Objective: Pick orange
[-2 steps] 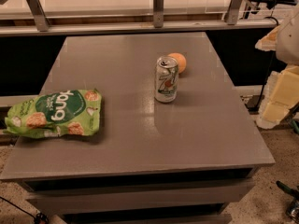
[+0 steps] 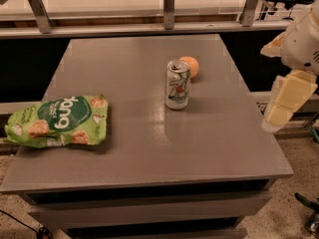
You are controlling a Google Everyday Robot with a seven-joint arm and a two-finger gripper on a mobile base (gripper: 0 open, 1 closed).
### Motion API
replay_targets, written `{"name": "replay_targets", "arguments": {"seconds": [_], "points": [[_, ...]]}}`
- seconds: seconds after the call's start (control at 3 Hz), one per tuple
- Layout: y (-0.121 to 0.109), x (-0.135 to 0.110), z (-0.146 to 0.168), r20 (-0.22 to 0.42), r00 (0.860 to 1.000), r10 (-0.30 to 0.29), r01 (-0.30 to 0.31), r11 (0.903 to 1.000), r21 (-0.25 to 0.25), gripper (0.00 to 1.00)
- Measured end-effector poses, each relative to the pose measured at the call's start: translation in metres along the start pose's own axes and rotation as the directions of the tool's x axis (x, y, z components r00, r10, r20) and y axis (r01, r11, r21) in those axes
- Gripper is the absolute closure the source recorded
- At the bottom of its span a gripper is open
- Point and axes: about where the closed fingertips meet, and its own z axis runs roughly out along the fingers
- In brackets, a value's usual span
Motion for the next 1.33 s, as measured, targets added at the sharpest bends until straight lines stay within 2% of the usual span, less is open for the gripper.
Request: {"name": "replay_targets", "arguments": {"seconds": [0.33, 0.67, 1.0, 1.33], "points": [[-0.031, -0.007, 0.045, 0.116, 0.993, 0.001, 0.002, 0.9995, -0.031, 0.00], [-0.070, -0.018, 0.086, 0.233, 0.971, 0.043, -0.039, 0.9990, -0.022, 0.00], [-0.070, -0.018, 0.086, 0.233, 0.971, 0.042, -0.039, 0.9990, -0.021, 0.00], [-0.095, -0.027, 0.082, 0.265, 0.964, 0.038, -0.050, 0.9979, 0.040, 0.00]]}}
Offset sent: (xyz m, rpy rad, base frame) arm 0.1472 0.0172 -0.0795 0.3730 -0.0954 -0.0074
